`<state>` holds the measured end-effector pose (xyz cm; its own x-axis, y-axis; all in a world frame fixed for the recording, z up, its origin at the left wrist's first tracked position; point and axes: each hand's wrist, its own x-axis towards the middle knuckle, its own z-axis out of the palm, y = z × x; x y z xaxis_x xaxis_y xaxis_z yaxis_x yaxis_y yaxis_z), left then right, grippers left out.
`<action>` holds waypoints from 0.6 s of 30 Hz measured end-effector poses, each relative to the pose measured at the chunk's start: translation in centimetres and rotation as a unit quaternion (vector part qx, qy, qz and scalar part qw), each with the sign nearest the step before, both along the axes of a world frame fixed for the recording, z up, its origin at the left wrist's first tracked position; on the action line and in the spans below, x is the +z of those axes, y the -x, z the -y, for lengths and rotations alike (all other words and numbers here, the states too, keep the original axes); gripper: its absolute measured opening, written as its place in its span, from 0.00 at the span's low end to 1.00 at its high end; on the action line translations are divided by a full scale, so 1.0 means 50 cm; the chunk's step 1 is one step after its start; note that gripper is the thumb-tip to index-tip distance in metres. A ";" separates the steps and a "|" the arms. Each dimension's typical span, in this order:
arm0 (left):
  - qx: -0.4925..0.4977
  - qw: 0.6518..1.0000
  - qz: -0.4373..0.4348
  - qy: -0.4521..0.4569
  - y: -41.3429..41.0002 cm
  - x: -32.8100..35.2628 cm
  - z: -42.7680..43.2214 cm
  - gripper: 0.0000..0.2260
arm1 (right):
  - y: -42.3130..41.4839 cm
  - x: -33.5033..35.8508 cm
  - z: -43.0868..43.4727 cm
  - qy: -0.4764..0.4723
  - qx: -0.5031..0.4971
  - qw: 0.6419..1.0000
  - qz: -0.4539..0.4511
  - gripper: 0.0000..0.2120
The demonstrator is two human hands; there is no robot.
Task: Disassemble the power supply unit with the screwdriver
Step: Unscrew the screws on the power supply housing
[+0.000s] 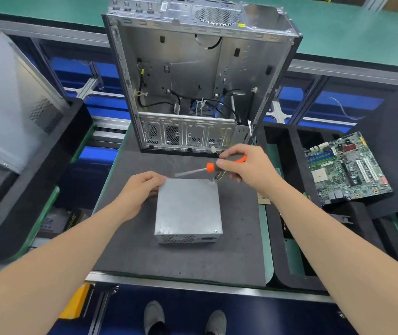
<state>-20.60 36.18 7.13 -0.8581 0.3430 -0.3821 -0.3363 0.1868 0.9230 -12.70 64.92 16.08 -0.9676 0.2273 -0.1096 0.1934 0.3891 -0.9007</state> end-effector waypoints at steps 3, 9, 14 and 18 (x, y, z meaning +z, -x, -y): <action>-0.031 0.999 0.001 0.022 0.019 0.011 0.004 0.07 | 0.021 0.033 0.031 0.005 -0.051 0.997 -0.054 0.17; -0.024 0.999 0.028 -0.034 0.030 0.028 0.014 0.11 | 0.062 0.072 0.095 0.031 -0.039 0.988 -0.145 0.14; -0.056 0.997 0.013 -0.055 0.037 0.020 0.030 0.14 | 0.099 0.073 0.147 -0.068 -0.014 0.985 -0.158 0.14; -0.092 0.995 0.000 -0.044 0.043 0.023 0.038 0.17 | 0.118 0.069 0.171 -0.129 -0.001 0.974 -0.184 0.13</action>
